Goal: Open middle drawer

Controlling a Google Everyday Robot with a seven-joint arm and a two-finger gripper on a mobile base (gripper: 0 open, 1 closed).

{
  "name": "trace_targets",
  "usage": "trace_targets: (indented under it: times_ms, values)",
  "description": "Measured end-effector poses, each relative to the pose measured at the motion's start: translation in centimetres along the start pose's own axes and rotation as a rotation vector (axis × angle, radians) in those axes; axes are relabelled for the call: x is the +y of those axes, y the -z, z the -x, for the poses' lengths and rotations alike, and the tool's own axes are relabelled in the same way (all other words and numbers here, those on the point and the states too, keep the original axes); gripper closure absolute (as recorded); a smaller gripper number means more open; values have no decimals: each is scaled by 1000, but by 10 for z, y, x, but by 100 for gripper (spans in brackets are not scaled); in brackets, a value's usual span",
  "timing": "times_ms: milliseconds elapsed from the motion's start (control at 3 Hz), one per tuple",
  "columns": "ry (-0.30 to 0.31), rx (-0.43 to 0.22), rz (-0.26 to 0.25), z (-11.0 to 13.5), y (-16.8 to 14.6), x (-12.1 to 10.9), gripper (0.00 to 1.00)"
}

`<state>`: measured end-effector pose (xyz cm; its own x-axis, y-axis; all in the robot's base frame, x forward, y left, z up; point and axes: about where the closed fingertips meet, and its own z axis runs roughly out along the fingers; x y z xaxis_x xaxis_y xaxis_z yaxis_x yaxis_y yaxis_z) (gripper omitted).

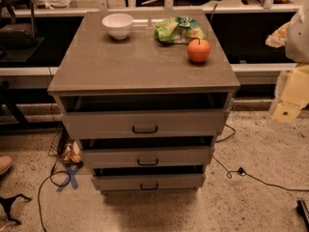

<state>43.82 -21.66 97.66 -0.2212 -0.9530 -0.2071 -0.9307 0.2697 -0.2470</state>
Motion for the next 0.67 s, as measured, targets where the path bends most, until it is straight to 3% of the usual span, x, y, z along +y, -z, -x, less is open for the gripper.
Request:
trace_targets:
  times_ms: [333, 667]
  values:
    - [1, -11, -9, 1, 1, 0, 0]
    - [18, -56, 35, 6, -23, 13, 0]
